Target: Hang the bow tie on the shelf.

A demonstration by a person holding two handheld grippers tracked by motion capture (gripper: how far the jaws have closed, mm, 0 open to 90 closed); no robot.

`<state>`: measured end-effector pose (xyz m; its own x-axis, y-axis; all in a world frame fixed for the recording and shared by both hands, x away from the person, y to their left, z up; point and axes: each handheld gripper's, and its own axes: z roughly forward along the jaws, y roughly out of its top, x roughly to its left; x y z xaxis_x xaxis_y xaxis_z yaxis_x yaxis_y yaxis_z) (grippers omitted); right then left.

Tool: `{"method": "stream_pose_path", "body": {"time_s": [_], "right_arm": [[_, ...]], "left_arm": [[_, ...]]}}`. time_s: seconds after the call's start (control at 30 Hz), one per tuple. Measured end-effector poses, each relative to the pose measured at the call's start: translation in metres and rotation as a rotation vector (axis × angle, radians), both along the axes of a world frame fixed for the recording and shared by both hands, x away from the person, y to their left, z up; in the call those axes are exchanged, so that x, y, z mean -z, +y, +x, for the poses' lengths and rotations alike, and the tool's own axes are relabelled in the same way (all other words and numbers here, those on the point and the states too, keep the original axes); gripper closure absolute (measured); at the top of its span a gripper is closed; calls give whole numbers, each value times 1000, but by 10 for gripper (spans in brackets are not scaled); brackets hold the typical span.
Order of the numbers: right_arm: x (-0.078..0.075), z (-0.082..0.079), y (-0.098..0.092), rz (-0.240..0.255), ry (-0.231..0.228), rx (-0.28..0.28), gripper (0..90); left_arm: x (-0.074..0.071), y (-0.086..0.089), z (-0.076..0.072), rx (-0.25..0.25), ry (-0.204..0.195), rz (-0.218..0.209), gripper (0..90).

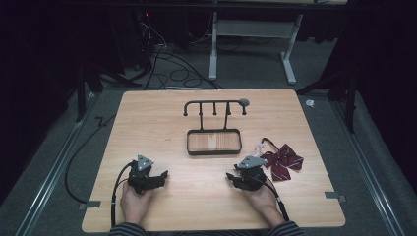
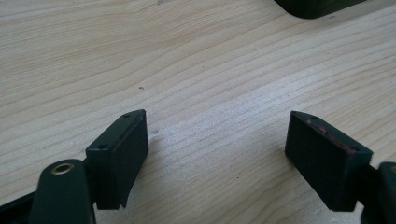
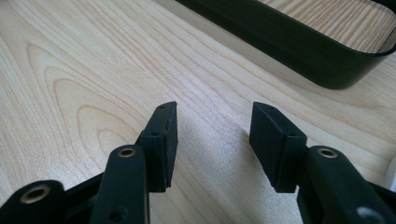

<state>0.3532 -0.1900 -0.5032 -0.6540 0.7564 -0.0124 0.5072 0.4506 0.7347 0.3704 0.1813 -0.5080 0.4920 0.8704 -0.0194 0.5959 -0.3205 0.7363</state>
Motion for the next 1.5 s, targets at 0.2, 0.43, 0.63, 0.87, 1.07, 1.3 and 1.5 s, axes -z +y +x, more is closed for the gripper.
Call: {"method": "stream_pose_path", "body": {"time_s": [0.2,0.43,0.63,0.87,1.07,1.3,1.5], "right_arm": [[0,0,0,0,0,0,536],[0,0,-1,0,2,2,560],[0,-1,1,-1,5,15,556],[-3,-2,-1,17,13,15,536],[-14,-5,-9,61,-7,28,542],[-21,-7,-18,87,0,48,592],[-24,-9,-23,103,-4,55,606]], "left_arm": [[0,0,0,0,1,-1,220],[0,0,0,2,2,0,219],[0,0,0,0,1,-1,220],[0,0,0,1,1,0,219],[0,0,0,0,1,-1,219],[0,0,0,1,2,0,219],[0,0,0,1,2,0,219]]}}
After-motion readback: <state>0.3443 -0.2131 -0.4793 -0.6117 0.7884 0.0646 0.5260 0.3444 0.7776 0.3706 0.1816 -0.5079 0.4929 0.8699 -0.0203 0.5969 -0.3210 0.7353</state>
